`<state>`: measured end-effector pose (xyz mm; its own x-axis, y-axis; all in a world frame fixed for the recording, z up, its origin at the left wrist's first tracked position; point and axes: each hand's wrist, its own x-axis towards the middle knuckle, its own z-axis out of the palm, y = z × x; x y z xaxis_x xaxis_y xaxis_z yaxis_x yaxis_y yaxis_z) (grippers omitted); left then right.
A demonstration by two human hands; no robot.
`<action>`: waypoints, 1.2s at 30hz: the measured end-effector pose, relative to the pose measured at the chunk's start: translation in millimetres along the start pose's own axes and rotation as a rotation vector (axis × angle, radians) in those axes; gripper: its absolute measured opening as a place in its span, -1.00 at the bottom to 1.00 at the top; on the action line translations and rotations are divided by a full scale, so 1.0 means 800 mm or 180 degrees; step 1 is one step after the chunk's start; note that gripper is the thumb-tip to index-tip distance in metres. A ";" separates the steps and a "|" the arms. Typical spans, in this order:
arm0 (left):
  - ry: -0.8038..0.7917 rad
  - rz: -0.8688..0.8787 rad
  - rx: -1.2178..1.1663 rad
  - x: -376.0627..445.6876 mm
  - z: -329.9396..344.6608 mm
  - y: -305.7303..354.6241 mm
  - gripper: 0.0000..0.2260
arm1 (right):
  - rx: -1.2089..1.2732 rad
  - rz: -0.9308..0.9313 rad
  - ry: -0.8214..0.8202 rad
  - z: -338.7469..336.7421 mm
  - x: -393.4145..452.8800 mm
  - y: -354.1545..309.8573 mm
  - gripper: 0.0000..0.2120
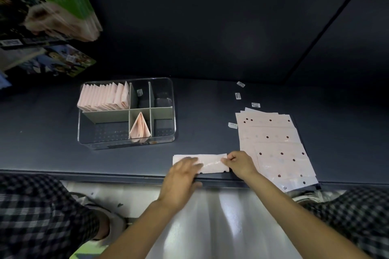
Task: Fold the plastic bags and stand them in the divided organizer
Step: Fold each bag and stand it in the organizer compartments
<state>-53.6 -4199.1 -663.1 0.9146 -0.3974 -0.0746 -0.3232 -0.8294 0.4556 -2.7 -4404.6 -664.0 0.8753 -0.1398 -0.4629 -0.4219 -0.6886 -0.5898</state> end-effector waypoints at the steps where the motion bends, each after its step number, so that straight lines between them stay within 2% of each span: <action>1: -0.0240 0.0133 0.0193 -0.002 0.009 0.001 -0.46 | 0.0039 0.0026 -0.0011 0.001 -0.001 0.000 -0.82; 4: -0.0427 0.0220 0.0608 -0.011 0.026 -0.005 -0.40 | 0.0445 0.0207 0.0003 0.006 -0.006 0.001 -0.87; 8: -0.0040 0.0294 0.0670 -0.006 0.023 -0.004 -0.43 | 0.1052 0.0586 -0.0036 0.008 -0.017 -0.004 -0.78; 11: 0.0372 0.0442 0.0544 0.007 0.009 0.002 -0.56 | 0.1417 0.0786 -0.0124 0.000 -0.029 -0.015 -0.74; 13: 0.0581 0.0406 0.0404 0.012 0.001 0.006 -0.71 | 0.1759 0.0799 -0.0209 -0.008 -0.038 -0.027 -0.80; 15: 0.0452 0.0173 0.0198 0.017 -0.010 0.011 -0.88 | 0.2003 0.0581 -0.0100 -0.019 -0.044 -0.043 -0.86; 17: 0.0430 -0.0386 -0.0540 0.026 -0.021 0.020 -0.80 | 0.2049 0.0348 0.0403 -0.031 -0.047 -0.056 -0.79; 19: 0.0501 -0.1016 -0.1862 0.037 -0.041 0.039 -0.80 | 0.2001 0.0170 0.0721 -0.040 -0.053 -0.066 -0.79; 21: 0.0524 -0.1495 -0.3407 0.043 -0.062 0.062 -0.82 | 0.1894 -0.0060 0.0507 -0.042 -0.062 -0.075 -0.76; 23: 0.0320 -0.1735 -0.4368 0.044 -0.076 0.080 -0.81 | 0.1727 -0.0254 0.0123 -0.036 -0.074 -0.084 -0.66; 25: 0.0108 -0.1713 -0.4754 0.041 -0.084 0.092 -0.79 | 0.1548 -0.0351 -0.0164 -0.030 -0.087 -0.093 -0.61; 28: 0.0068 -0.1783 -0.5124 0.037 -0.093 0.102 -0.77 | 0.1391 -0.0480 -0.0292 -0.030 -0.101 -0.101 -0.62; 32: 0.0136 -0.1927 -0.5475 0.032 -0.102 0.101 -0.78 | 0.1356 -0.0651 -0.0156 -0.045 -0.112 -0.108 -0.73; 36: 0.0003 -0.1793 -0.5376 0.027 -0.111 0.096 -0.80 | 0.1469 -0.0829 0.0024 -0.058 -0.117 -0.107 -0.75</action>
<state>-37.0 -4236.3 -550.8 0.8162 -0.2344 -0.5281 0.5753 0.4140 0.7054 -38.0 -4365.6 -539.5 0.9659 -0.0123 -0.2585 -0.2490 -0.3166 -0.9153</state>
